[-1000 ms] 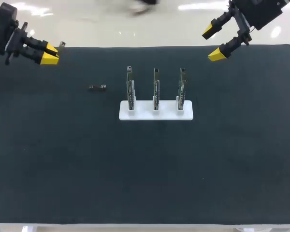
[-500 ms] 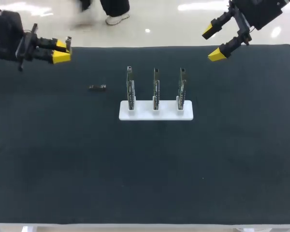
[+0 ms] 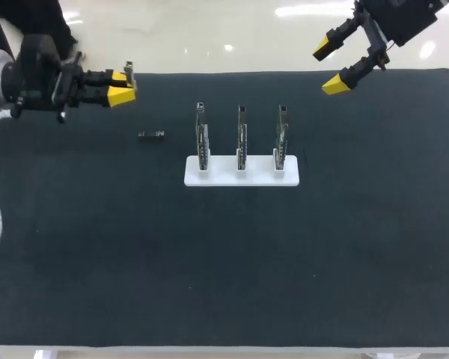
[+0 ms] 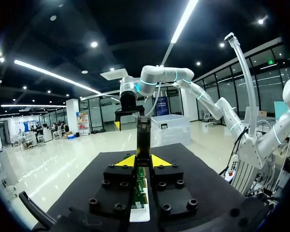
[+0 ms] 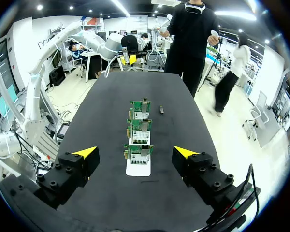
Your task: Pick up the optical module with the left hand, and insert it into the network port with the right hand.
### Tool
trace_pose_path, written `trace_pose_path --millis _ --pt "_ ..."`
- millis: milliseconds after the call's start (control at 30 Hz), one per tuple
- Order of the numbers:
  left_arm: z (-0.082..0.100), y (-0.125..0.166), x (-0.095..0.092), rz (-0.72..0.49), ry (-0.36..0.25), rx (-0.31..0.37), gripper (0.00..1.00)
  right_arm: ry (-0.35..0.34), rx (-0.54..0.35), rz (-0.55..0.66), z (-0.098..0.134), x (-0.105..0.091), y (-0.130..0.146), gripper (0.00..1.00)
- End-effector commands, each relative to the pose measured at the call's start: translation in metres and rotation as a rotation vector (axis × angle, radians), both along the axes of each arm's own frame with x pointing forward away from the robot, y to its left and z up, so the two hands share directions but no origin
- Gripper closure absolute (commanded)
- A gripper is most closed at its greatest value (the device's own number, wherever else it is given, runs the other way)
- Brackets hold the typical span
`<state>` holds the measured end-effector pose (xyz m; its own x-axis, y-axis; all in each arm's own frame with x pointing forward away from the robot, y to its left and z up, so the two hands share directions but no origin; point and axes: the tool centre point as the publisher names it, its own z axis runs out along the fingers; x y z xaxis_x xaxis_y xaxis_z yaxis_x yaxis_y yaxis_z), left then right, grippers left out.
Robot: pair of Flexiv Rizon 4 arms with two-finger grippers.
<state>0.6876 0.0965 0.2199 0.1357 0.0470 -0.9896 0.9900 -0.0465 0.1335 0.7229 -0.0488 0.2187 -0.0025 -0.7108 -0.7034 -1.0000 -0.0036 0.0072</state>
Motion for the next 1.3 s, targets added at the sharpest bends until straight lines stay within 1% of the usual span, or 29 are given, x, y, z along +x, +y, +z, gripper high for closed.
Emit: trace_pose_path --millis 33,167,233,500,567,833,967,1033,1133,1300 --pt "-0.003 -0.013 -0.002 0.018 0.002 -0.009 1.00 0.000 0.001 0.001 0.000 0.001 0.000 0.00" --pt "-0.005 -0.024 0.000 0.022 0.012 -0.014 1.00 0.000 0.001 0.001 0.000 0.001 0.000 0.00" --pt "-0.009 -0.032 0.002 0.031 0.021 0.008 1.00 0.000 0.001 0.001 0.000 0.001 0.000 0.00" --pt "-0.015 -0.049 0.001 0.012 0.005 0.004 1.00 0.000 0.001 0.001 0.000 0.001 0.000 0.00" --pt "-0.017 -0.056 0.002 -0.004 0.017 0.008 1.00 0.000 0.001 0.001 0.000 0.001 0.000 0.00" --pt "-0.021 -0.081 0.008 -0.010 0.022 0.005 1.00 0.000 0.001 0.001 0.000 0.001 0.000 0.00" --pt "-0.020 -0.086 0.009 -0.003 0.020 0.003 1.00 0.000 0.001 0.001 0.000 0.001 0.000 0.00" --pt "-0.020 -0.089 0.010 0.000 0.036 0.002 1.00 0.000 0.001 0.001 0.000 0.001 0.000 0.00" --pt "-0.019 -0.092 0.011 -0.003 0.037 0.000 1.00 0.000 0.001 0.001 0.000 0.001 0.000 0.00" --pt "-0.019 -0.092 0.011 -0.003 0.037 0.000 1.00 0.000 0.001 0.001 0.000 0.001 0.000 0.00"
